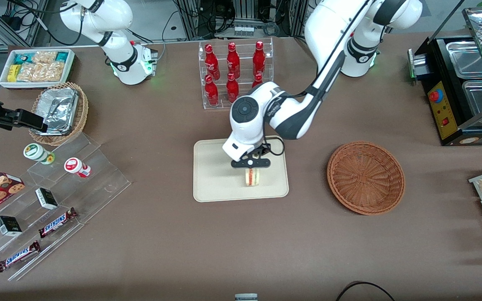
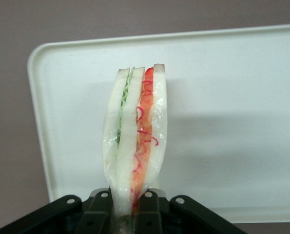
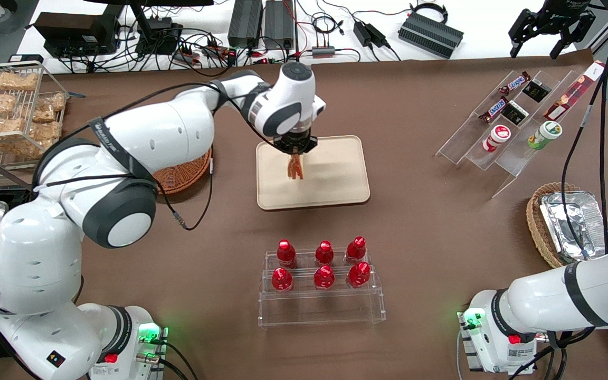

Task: Place sandwich from basket to tray
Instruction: 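Lift the sandwich and carry it over the cream tray, then lower the sandwich onto the tray and open the left gripper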

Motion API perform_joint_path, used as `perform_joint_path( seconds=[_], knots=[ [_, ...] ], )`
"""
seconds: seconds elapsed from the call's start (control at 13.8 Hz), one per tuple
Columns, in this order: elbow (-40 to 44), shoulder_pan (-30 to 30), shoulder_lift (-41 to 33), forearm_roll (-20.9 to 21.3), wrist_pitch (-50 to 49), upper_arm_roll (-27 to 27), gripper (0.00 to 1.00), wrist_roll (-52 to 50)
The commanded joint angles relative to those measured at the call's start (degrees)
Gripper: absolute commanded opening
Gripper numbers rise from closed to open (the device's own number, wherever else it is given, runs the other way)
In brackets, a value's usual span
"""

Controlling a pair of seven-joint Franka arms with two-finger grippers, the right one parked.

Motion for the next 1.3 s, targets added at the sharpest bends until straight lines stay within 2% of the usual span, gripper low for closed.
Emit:
perform_joint_path(
  seconds=[0.0, 0.51, 0.58, 0.65, 0.72, 0.8, 0.87, 0.94, 1.23],
  knots=[
    [2.5, -2.7, 4.4, 0.9, 4.4, 0.6, 0.00, -0.9],
    [2.5, -3.9, 6.3, 1.0, 4.9, 0.8, 0.00, -3.3],
    [2.5, -3.9, 6.6, 1.0, 4.9, 0.7, 0.16, -3.5],
    [2.5, -3.9, 6.7, 1.0, 4.9, 0.7, 0.37, -4.3],
    [2.5, -4.0, 6.7, 1.0, 4.9, 0.7, 0.37, -5.7],
    [2.4, -4.1, 6.7, 1.0, 4.9, 0.7, 0.46, -6.5],
    [2.4, -4.1, 6.8, 1.0, 4.9, 0.7, 0.80, -6.7],
    [2.4, -4.1, 6.7, 1.0, 4.9, 0.7, 0.99, -6.7],
    [2.6, -3.8, 5.1, 1.0, 4.8, 0.8, 1.00, -6.6]
  ],
)
